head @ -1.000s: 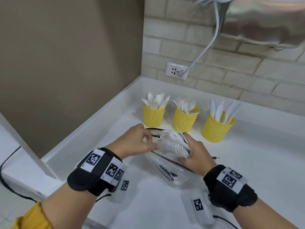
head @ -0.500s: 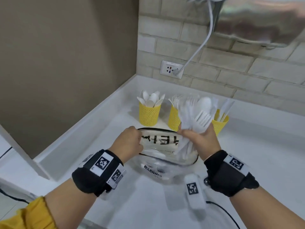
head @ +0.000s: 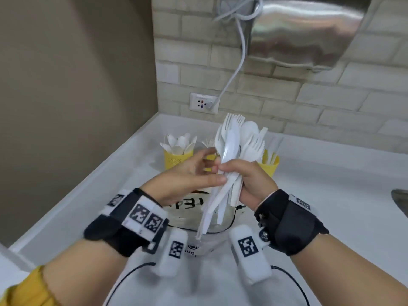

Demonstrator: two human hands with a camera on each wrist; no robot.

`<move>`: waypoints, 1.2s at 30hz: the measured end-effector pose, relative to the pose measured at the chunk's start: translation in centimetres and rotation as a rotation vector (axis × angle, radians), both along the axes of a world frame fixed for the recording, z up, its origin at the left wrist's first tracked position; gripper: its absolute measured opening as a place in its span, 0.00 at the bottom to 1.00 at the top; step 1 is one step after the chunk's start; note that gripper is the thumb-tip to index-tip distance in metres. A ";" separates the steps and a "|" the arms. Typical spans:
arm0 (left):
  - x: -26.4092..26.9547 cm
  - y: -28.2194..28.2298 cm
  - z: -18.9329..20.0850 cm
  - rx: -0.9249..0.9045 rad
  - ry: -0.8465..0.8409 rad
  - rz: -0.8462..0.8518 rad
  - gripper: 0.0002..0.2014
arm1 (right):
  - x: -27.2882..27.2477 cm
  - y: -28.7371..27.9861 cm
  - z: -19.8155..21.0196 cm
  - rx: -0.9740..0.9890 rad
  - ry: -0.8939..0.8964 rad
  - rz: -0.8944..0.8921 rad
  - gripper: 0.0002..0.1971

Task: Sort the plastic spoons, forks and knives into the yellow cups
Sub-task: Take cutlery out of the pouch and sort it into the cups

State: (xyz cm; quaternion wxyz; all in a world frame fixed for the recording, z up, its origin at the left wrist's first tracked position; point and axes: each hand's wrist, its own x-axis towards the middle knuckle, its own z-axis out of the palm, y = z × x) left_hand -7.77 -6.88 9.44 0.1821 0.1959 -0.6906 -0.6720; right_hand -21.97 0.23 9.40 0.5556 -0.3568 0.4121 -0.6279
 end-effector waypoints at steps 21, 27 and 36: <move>-5.6 1.1 -2.1 0.323 0.212 0.156 0.09 | -1.7 -0.9 -0.3 0.019 0.532 -0.176 0.22; -5.8 0.4 -2.4 0.429 0.321 0.292 0.15 | -2.2 -1.7 -1.0 -0.148 0.992 -0.465 0.19; -5.6 -0.2 -2.4 0.537 0.316 0.371 0.11 | -2.0 -1.0 -1.7 -0.386 1.391 -0.175 0.22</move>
